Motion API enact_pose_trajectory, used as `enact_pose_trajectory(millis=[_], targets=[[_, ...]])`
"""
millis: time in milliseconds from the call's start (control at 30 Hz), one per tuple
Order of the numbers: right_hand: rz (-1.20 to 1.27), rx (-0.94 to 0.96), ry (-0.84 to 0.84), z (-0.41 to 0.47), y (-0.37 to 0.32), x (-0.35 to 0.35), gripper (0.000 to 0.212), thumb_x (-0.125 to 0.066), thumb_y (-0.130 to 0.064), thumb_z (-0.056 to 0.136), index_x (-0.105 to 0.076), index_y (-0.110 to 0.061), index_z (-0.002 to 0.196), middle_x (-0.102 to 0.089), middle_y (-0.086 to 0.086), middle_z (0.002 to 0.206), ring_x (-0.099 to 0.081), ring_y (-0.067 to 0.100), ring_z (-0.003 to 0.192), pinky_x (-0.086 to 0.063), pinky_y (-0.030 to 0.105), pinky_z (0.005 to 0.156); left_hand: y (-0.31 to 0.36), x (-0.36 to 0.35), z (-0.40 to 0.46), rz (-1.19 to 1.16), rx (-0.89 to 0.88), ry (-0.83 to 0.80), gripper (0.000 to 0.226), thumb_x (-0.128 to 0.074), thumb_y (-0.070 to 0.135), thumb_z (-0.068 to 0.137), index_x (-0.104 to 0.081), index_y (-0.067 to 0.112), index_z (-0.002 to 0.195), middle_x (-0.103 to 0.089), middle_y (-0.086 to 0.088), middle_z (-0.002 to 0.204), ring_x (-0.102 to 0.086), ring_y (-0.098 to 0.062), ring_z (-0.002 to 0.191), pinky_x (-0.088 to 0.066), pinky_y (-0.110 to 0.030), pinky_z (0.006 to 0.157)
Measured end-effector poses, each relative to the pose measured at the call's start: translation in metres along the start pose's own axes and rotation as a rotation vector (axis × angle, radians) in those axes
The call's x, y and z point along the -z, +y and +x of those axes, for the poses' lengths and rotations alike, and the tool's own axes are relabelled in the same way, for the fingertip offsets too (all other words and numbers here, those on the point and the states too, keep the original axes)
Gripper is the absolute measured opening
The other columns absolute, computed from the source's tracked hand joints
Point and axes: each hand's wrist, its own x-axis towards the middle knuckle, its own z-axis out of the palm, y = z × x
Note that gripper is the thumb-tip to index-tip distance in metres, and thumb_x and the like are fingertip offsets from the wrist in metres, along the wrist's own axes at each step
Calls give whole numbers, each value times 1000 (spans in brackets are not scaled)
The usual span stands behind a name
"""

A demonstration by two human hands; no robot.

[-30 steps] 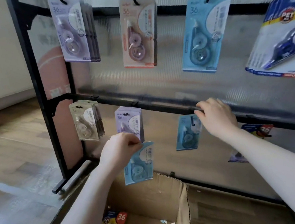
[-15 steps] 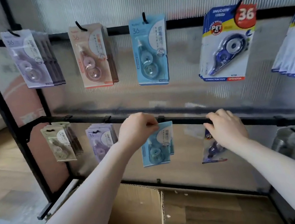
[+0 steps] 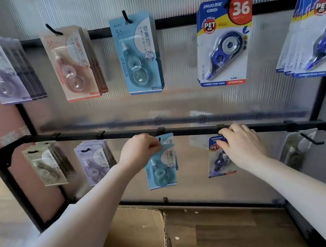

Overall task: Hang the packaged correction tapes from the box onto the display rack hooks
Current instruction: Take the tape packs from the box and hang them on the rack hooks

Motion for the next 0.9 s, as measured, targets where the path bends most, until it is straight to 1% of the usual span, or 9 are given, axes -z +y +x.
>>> enact_pose_trajectory(millis=[100,233,300,367,433,533,633,700,900], targets=[[13,-17,-1,-2,5,-1,39,-40,-38,97,-50,-18,129,-53,5,123,-48,23,115,-41,35,95,-5,-2,1,-34,-46,-12,22,-54,22,93,-70,16,107,-66,0,104,-58,-18,93,-39,-25,72],[30,-12,-7,-6,4,-4,40,-38,-39,98,-47,-19,131,-52,4,125,-47,22,115,-39,32,93,-14,-4,4,-11,-66,-49,26,-49,20,95,-67,16,113,-64,-1,109,-58,-19,95,-46,-31,78],[41,1,-9,-8,3,-5,40,-37,-38,98,-46,-18,132,-51,4,125,-46,21,116,-39,31,93,-14,-7,6,18,-77,-48,27,-47,22,96,-66,17,115,-63,0,110,-57,-19,93,-46,-31,75],[50,13,-15,-8,3,-7,41,-37,-38,99,-45,-17,133,-51,4,127,-46,20,116,-40,30,93,-14,-12,9,39,-85,-26,28,-46,21,96,-65,18,116,-62,1,110,-57,-18,94,-42,-27,71],[55,24,-17,-8,2,-8,42,-38,-38,98,-44,-17,134,-50,4,128,-46,19,118,-40,29,95,-14,-17,12,55,-79,-1,28,-46,21,97,-65,19,116,-62,1,110,-56,-18,96,-39,-26,69],[62,33,-14,-8,3,-11,42,-38,-37,98,-44,-17,135,-50,4,130,-46,19,118,-41,29,95,-15,-23,15,76,-101,59,26,-48,22,96,-67,18,114,-60,-2,109,-52,-21,99,-42,-30,69],[65,29,-7,-6,7,-14,42,-39,-37,98,-44,-17,134,-50,4,128,-46,19,117,-41,30,94,-14,-27,16,87,-145,110,24,-50,20,95,-68,13,110,-60,-2,117,-52,-22,106,-38,-28,71],[67,23,-5,-5,10,-15,41,-39,-38,98,-45,-18,133,-51,4,127,-47,19,116,-41,30,94,-14,-30,18,55,-134,106,25,-48,19,96,-67,12,110,-60,0,121,-55,-22,105,-40,-29,72],[70,25,4,-3,15,-22,41,-40,-39,98,-45,-18,133,-52,4,127,-48,19,116,-41,29,94,-15,-36,22,30,-62,67,26,-43,21,98,-60,15,116,-62,-2,117,-59,-25,99,-46,-37,74]])
